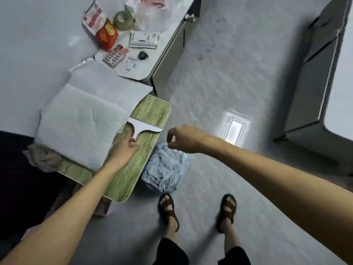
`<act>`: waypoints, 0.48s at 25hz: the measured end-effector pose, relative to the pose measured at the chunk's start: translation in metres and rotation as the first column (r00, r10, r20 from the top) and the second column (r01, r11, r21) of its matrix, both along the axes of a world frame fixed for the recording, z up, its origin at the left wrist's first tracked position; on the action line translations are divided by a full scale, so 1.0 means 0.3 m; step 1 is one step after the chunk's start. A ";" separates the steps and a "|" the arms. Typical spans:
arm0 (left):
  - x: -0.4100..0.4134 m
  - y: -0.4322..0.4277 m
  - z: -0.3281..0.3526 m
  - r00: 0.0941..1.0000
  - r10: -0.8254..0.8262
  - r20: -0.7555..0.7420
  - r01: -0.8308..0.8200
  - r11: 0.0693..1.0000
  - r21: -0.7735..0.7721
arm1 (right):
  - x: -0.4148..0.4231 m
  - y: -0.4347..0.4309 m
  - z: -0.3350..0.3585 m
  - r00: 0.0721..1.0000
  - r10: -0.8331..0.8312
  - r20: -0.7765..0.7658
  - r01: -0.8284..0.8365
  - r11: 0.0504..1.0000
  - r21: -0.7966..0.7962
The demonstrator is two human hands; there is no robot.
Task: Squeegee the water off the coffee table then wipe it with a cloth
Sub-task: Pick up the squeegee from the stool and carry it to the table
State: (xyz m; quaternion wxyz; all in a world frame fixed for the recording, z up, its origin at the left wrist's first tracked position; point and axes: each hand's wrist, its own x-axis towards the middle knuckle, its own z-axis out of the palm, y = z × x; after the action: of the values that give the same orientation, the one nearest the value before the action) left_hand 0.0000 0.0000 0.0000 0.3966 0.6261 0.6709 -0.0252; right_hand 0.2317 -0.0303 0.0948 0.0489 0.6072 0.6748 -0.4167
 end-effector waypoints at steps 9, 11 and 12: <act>-0.157 0.202 -0.740 0.979 0.089 -0.182 -0.094 0.995 -0.021 | -0.170 0.116 -0.655 0.992 -0.125 -0.034 0.122 0.989 -0.086; -0.157 0.215 -0.801 0.968 0.050 -0.246 -0.049 0.999 0.013 | -0.164 0.095 -0.722 0.988 -0.154 -0.031 0.151 0.984 -0.090; -0.149 0.220 -0.808 0.966 0.034 -0.257 -0.028 0.999 0.025 | -0.156 0.084 -0.734 0.984 -0.171 -0.039 0.166 0.980 -0.110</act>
State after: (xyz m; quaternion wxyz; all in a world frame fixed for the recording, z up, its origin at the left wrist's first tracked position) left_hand -0.0447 0.0659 -0.2425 0.3000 0.6112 0.7265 -0.0928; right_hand 0.1848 -0.0050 -0.1254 0.0292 0.6484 0.5988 -0.4693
